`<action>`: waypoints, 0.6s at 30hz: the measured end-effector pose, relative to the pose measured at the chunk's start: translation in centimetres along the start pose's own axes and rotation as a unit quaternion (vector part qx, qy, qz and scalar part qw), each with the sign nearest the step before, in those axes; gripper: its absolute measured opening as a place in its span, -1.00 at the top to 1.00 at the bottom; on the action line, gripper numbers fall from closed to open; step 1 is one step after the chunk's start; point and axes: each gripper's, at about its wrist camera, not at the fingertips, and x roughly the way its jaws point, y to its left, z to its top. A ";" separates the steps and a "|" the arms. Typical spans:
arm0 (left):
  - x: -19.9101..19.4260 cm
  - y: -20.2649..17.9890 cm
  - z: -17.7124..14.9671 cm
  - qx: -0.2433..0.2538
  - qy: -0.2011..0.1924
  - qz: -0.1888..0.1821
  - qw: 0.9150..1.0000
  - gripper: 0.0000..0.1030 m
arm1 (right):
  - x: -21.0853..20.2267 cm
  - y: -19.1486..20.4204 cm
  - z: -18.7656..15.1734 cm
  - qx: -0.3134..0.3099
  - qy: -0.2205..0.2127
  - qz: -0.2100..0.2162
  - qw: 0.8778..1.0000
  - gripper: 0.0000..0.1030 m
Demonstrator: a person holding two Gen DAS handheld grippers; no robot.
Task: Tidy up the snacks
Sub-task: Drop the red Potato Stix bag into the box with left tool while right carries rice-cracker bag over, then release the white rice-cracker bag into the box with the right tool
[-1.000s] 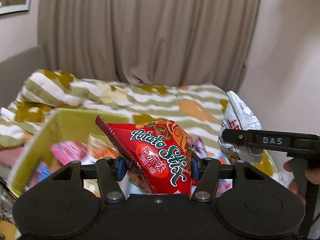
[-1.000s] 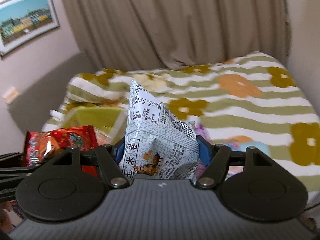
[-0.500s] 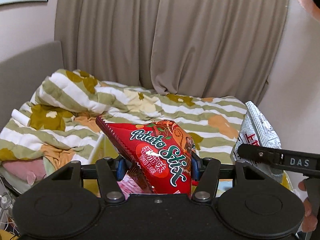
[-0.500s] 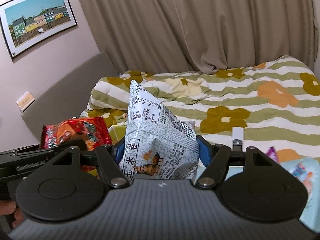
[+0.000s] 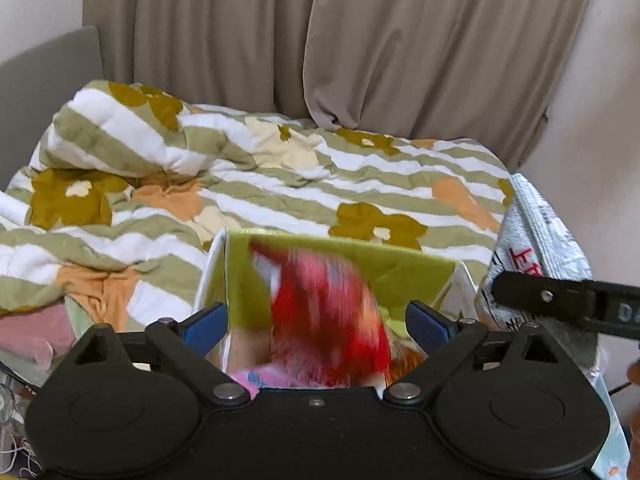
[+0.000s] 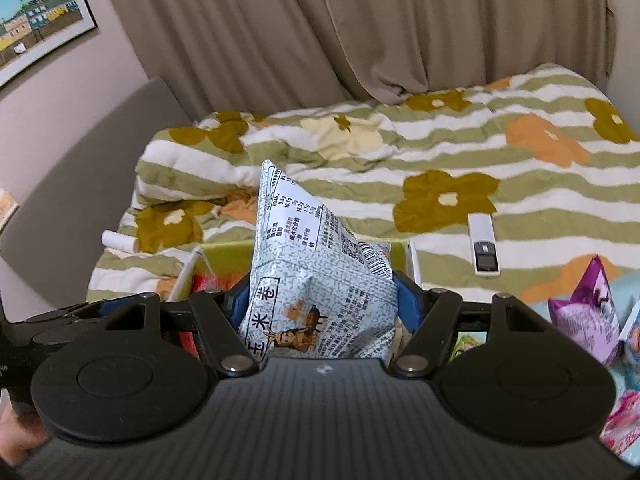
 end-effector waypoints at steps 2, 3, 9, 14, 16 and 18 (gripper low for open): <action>-0.6 0.4 -0.8 -0.002 0.000 -0.001 1.000 -0.90 | 0.4 0.1 -0.2 -0.004 0.007 -0.008 1.000 -0.63; -1.1 0.5 -1.3 -0.002 -0.001 0.002 1.000 -0.90 | 0.5 0.3 -0.3 -0.006 0.009 -0.009 1.000 -0.63; -2.9 1.0 -2.9 -0.003 -0.006 0.014 1.000 -0.90 | 1.6 1.7 0.4 -0.043 0.005 -0.018 0.999 -0.63; -3.9 1.4 -2.9 0.000 -0.016 0.030 0.999 -0.90 | 3.6 2.5 1.3 -0.044 0.008 -0.013 0.999 -0.67; -4.1 1.6 -2.9 0.002 -0.020 0.041 0.999 -0.90 | 4.6 2.8 1.1 -0.055 0.011 -0.023 0.998 -0.74; -4.1 1.8 -2.9 0.002 -0.021 0.048 0.999 -0.90 | 5.4 2.8 0.7 -0.059 0.012 -0.027 0.998 -1.00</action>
